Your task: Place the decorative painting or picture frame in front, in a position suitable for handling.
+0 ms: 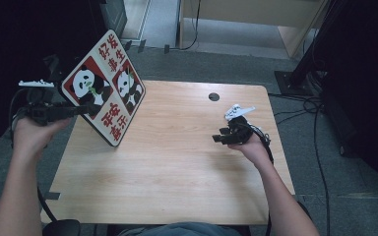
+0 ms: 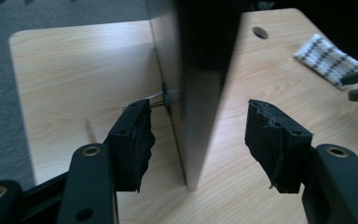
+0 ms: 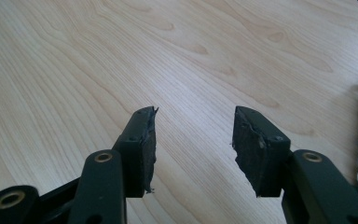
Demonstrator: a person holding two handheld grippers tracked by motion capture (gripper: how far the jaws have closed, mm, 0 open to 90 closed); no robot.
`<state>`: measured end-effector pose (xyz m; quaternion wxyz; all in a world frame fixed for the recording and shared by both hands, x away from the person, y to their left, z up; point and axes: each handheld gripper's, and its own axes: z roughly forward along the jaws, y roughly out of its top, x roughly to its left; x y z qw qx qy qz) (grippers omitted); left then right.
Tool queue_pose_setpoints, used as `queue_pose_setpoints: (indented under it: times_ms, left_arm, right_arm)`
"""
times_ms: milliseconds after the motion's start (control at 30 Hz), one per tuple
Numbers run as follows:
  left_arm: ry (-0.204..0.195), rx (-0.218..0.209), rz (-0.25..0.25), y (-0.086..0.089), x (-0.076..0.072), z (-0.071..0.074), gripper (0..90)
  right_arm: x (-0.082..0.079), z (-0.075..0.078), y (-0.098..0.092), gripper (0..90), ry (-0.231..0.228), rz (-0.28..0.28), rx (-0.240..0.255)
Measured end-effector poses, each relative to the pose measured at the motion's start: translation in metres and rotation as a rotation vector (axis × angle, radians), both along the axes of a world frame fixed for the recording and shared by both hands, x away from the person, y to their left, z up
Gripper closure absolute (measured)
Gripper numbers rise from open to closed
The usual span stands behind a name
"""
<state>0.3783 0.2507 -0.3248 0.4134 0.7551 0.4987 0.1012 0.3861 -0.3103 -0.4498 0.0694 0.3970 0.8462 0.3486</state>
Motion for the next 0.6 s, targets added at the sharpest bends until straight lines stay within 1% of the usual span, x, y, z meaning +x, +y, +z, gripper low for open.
queue_pose_setpoints:
  times_ms: [100,200,267,300,333,433,500,533,567,600]
  left_arm:
    - [0.005,-0.008,0.001,0.001,0.008,0.010,41.2]
    - [0.006,-0.017,-0.009,0.000,0.017,0.021,41.2]
    - [0.013,-0.006,-0.010,-0.001,0.021,0.026,41.2]
    - [0.017,0.000,-0.013,-0.004,0.026,0.032,41.2]
    - [0.017,0.000,-0.013,-0.004,0.026,0.032,41.3]
    - [0.029,0.007,-0.032,-0.007,0.035,0.040,41.3]
    - [0.036,0.009,-0.029,-0.009,0.043,0.046,41.3]
    - [0.048,0.022,-0.028,-0.010,0.051,0.050,41.3]
    - [0.048,0.022,-0.028,-0.010,0.051,0.050,41.3]
    - [0.056,0.031,-0.024,-0.010,0.055,0.052,41.3]
  right_arm:
    - [0.001,-0.002,-0.002,50.6,0.010,-0.010,-0.010]
    - [0.001,-0.002,-0.003,50.6,0.010,-0.009,-0.010]
    - [0.001,-0.002,-0.003,50.5,0.012,-0.010,-0.010]
    - [0.001,-0.002,-0.002,50.5,0.012,-0.009,-0.014]
    - [0.001,-0.002,-0.002,50.5,0.012,-0.009,-0.014]
    - [0.001,-0.003,-0.001,50.4,0.011,-0.002,-0.021]
    - [0.000,-0.003,-0.001,50.3,0.013,-0.001,-0.024]
    - [0.000,-0.003,-0.001,50.3,0.016,-0.003,-0.024]
    - [0.000,-0.003,-0.001,50.3,0.015,-0.004,-0.023]
    - [0.000,-0.003,-0.001,50.3,0.016,-0.004,-0.022]
